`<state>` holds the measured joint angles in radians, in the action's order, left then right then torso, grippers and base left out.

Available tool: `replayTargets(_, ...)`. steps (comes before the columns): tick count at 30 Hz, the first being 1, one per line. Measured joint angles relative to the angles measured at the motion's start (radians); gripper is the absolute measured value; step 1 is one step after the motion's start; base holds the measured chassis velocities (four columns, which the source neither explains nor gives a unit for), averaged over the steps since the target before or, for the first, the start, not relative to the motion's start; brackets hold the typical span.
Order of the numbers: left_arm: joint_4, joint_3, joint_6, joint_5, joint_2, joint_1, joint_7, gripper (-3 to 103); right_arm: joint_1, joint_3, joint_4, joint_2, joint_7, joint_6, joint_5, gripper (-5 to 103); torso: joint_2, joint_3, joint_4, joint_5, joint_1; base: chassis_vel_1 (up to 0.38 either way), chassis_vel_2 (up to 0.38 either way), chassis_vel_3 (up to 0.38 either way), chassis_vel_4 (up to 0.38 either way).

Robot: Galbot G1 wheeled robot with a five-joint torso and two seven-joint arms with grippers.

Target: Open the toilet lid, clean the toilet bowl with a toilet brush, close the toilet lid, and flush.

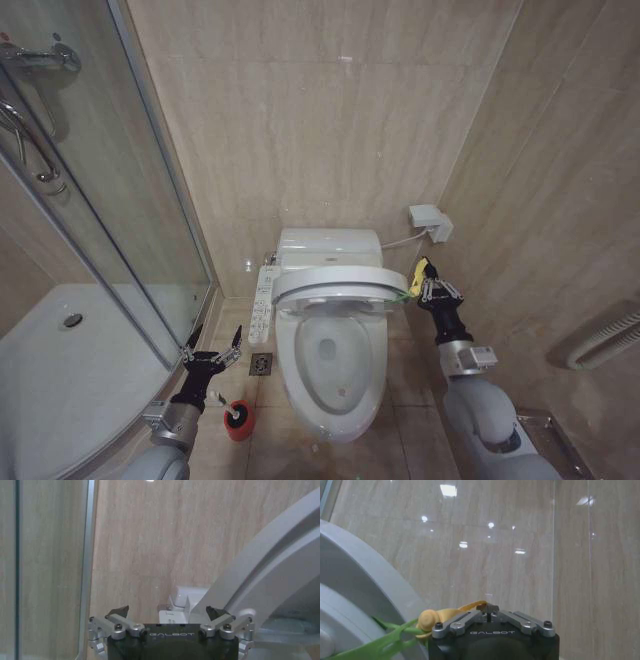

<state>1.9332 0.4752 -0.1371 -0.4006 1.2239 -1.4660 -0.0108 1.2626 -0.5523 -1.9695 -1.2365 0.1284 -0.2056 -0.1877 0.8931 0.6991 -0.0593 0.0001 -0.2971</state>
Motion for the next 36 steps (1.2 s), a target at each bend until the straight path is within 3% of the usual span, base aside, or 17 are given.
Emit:
replayTargets(15, 0.0, 0.0, 0.0, 0.0, 0.0, 0.0, 0.0, 100, -0.226, -0.004, 0.145, 0.09, 0.02, 0.214, -0.156, 0, 0.0, 0.0, 0.0003, -0.0002, 0.0, 0.0, 0.0, 0.0, 0.0)
replayTargets(36, 0.0, 0.0, 0.0, 0.0, 0.0, 0.0, 0.0, 100, -0.563, 0.142, 0.436, 0.127, -0.018, 0.26, -0.239, 0, 0.0, 0.0, -0.0009, 0.0, 0.0, 0.0, 0.0, 0.0, 0.0)
